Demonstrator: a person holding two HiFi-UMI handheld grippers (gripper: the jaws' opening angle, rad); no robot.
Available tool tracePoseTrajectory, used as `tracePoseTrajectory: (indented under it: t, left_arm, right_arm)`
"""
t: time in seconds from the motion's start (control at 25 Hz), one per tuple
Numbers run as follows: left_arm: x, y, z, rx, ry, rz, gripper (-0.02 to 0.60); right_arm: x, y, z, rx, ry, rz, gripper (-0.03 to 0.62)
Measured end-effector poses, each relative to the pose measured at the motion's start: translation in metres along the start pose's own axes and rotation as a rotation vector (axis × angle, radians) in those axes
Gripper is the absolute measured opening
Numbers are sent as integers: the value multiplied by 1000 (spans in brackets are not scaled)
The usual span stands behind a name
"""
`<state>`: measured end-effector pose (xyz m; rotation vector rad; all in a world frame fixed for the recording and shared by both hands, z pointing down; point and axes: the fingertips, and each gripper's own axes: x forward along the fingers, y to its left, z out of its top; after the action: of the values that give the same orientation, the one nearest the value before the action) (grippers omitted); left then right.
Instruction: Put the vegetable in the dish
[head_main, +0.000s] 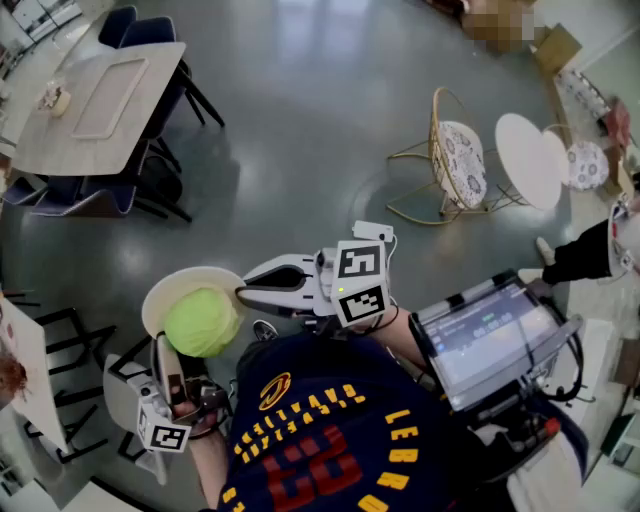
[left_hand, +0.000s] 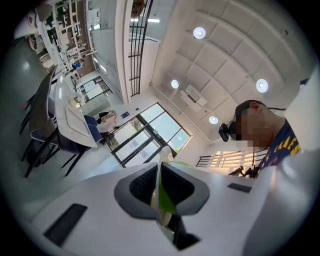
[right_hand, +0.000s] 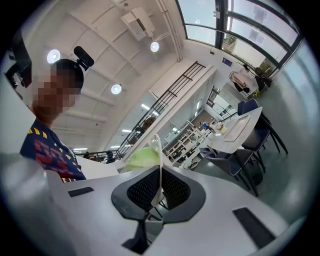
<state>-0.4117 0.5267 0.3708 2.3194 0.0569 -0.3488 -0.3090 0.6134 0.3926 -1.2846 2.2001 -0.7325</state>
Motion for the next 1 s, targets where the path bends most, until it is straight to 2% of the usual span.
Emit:
tracePoseTrajectory:
  t: [0.16, 0.28, 0.4, 0.56, 0.72, 0.84, 1.0]
  left_arm:
    - [1, -1, 2, -18, 9, 1, 18]
    - [-9, 9, 5, -62, 28, 27, 18]
    - [-32, 43, 4, -218, 50, 98, 18]
    - [-56, 108, -10, -445, 137, 179, 18]
    - [-94, 157, -30, -613, 246, 343, 18]
    - [-108, 169, -37, -685, 271, 394, 17]
    - [-109, 179, -24, -699, 245, 382, 17]
  right_arm:
    - [-1, 4, -1, 22, -8, -8, 15]
    - [11, 3, -9, 88, -13, -38, 15]
    - [34, -7, -33, 235, -7, -99, 15]
    - [52, -44, -71, 358, 2, -268, 15]
    - [75, -72, -115, 522, 64, -364, 15]
    - [81, -79, -135, 606, 91, -428, 15]
    - [97, -78, -130, 626, 83, -421, 15]
